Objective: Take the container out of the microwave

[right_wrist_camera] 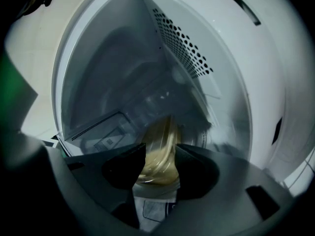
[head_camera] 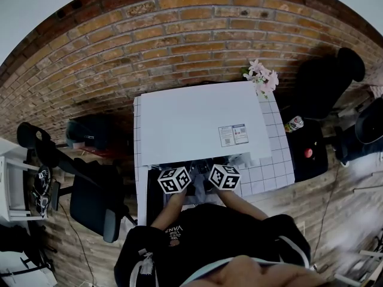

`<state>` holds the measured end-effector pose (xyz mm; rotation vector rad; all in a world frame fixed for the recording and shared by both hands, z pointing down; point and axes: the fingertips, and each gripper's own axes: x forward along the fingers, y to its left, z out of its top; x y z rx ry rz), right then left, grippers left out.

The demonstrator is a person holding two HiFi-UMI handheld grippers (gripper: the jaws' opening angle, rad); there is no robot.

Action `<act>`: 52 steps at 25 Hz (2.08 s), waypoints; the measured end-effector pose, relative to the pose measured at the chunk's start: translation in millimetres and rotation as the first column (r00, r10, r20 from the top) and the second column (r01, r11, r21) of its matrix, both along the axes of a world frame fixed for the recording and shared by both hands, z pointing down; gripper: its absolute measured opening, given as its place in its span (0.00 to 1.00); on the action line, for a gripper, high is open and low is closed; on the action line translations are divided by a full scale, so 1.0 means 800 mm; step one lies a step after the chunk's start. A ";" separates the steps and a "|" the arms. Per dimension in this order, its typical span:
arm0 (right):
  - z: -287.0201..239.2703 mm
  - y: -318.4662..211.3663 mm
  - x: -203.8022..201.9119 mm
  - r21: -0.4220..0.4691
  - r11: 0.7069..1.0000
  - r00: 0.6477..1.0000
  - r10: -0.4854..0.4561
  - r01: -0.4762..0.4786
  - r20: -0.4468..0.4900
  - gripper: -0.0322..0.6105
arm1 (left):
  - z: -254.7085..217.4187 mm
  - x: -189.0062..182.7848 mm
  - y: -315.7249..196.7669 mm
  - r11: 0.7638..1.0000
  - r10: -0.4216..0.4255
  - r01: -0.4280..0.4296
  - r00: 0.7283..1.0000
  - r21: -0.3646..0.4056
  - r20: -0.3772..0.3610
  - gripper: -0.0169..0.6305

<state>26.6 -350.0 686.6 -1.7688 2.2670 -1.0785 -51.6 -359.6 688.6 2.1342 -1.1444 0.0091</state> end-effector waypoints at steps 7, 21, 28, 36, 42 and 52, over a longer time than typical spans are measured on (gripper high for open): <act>-0.002 0.007 0.002 -0.011 1.000 1.000 -0.016 0.016 -0.004 0.33 | -0.001 0.001 0.009 1.000 -0.013 0.013 1.000 -0.011 -0.007 0.39; -0.024 0.036 -0.004 -0.002 0.998 0.998 -0.060 0.060 -0.020 0.33 | -0.020 -0.005 0.041 0.998 -0.056 0.056 0.998 0.003 -0.016 0.39; -0.032 0.058 -0.005 0.007 0.997 0.996 -0.081 0.081 -0.029 0.33 | -0.029 -0.007 0.066 0.997 -0.076 0.077 0.997 0.016 -0.027 0.39; -0.041 0.085 -0.006 0.017 0.994 0.994 -0.107 0.108 -0.036 0.33 | -0.036 -0.007 0.096 0.995 -0.098 0.098 0.995 0.021 -0.036 0.39; -0.046 0.107 -0.004 0.019 0.992 0.991 -0.124 0.125 -0.042 0.33 | -0.042 -0.005 0.118 0.993 -0.112 0.113 0.993 0.026 -0.036 0.39; -0.052 0.145 0.007 0.028 0.987 0.987 -0.155 0.156 -0.033 0.33 | -0.048 0.005 0.160 0.990 -0.139 0.140 0.990 0.035 -0.026 0.39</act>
